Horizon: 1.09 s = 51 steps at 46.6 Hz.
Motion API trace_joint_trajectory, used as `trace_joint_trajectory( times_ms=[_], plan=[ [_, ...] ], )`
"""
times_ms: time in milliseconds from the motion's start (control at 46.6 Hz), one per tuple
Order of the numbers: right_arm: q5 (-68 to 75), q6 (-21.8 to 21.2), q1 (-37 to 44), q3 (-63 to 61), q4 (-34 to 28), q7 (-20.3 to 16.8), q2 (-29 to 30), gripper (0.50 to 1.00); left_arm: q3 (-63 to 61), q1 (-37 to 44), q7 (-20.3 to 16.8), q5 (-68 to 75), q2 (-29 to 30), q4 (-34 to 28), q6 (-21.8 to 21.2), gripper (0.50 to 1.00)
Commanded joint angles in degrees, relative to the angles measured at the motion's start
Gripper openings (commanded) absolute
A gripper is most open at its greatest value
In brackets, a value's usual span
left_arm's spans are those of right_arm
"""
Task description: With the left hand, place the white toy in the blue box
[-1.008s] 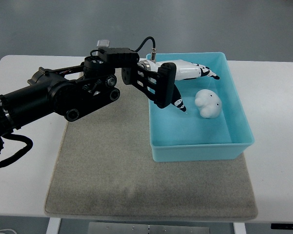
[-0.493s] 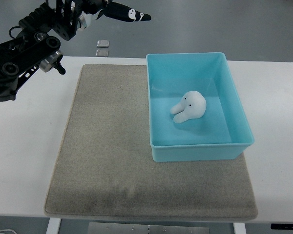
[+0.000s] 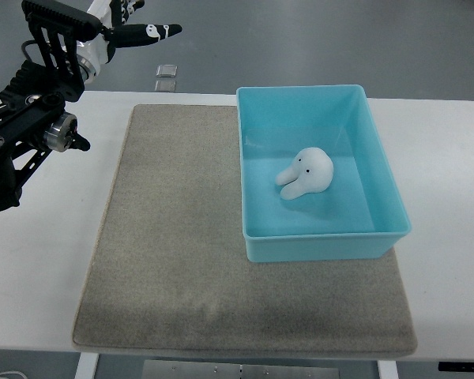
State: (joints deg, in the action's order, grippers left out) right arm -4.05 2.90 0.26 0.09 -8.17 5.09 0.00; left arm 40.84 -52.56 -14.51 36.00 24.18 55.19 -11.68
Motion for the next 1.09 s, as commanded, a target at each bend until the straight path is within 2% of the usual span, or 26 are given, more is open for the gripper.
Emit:
trace_joint_trajectory(
  times_ms=[0,193,450,815,1072],
  plan=[
    [0.0,0.0,0.0,0.0,0.0,0.0,0.0,0.936,1.8,1.0,0.0,-8.6,0.1,0.0,0.5,0.994],
    [0.0,0.0,0.0,0.0,0.0,0.0,0.0,0.936,2.1,1.2,0.3,-25.4,1.4,-1.0,0.4,0.996],
    [0.0,0.0,0.0,0.0,0.0,0.0,0.0,0.936,4.7,2.5,0.7,-38.1,1.3,-5.2,1.8,0.996],
    [0.0,0.0,0.0,0.0,0.0,0.0,0.0,0.936,7.5,8.4,0.6,-39.3,1.2,-5.1,6.6,0.994],
    [0.1,-0.1,0.0,0.0,0.0,0.0,0.0,0.936,7.8,10.1,0.6,-39.3,1.2,-5.1,8.2,0.994]
  ],
)
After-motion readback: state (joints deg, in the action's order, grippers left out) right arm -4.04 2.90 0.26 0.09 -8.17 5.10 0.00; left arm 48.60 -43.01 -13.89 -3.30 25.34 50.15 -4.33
